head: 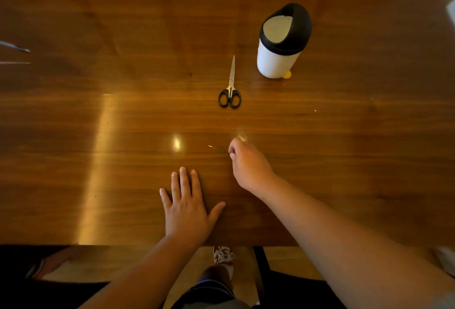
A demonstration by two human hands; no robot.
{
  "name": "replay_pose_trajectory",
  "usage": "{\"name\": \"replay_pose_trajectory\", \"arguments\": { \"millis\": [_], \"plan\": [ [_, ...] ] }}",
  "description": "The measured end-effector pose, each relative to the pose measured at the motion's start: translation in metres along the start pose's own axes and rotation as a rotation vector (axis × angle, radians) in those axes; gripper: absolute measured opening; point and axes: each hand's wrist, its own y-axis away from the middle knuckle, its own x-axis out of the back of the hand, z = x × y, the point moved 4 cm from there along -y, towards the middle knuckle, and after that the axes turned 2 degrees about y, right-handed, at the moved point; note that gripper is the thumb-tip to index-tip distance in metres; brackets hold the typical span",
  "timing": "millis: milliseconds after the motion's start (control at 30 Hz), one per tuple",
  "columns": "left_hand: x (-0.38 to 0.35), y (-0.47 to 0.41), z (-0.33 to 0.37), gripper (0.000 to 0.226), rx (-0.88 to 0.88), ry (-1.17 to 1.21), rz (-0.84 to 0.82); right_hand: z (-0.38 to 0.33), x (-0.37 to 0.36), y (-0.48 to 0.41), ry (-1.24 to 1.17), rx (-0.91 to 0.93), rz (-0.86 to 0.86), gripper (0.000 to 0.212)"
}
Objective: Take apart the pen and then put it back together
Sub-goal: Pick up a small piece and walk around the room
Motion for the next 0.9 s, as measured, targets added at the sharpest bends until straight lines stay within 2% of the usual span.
{"name": "replay_pose_trajectory", "arguments": {
  "millis": [100,267,367,533,667,733,900],
  "plan": [
    [-0.004,0.018,0.003,0.093,-0.045,0.016,0.005,0.016,0.011,0.04,-0.121,-0.092,0.014,0.019],
    [-0.017,0.061,0.011,0.088,-0.112,0.032,-0.048,0.045,0.029,0.129,-0.538,-0.329,-0.053,0.019],
    [-0.026,0.092,0.014,0.085,-0.144,0.046,-0.057,0.06,0.039,0.19,-0.693,-0.431,-0.075,0.018],
    [-0.048,0.15,0.021,0.062,-0.164,0.14,-0.075,0.075,0.044,0.296,-0.658,-0.311,0.002,0.021],
    [-0.088,0.21,0.023,0.04,-0.078,0.364,-0.309,0.093,0.028,0.373,-0.629,-0.283,0.031,0.02],
    [-0.109,0.242,0.022,0.037,-0.043,0.438,-0.351,0.107,0.012,0.408,-0.617,-0.302,-0.002,0.02],
    [-0.149,0.329,0.0,0.028,0.119,0.616,-0.365,0.162,-0.051,0.469,-0.379,-0.425,-0.204,0.022]
  ]
}}
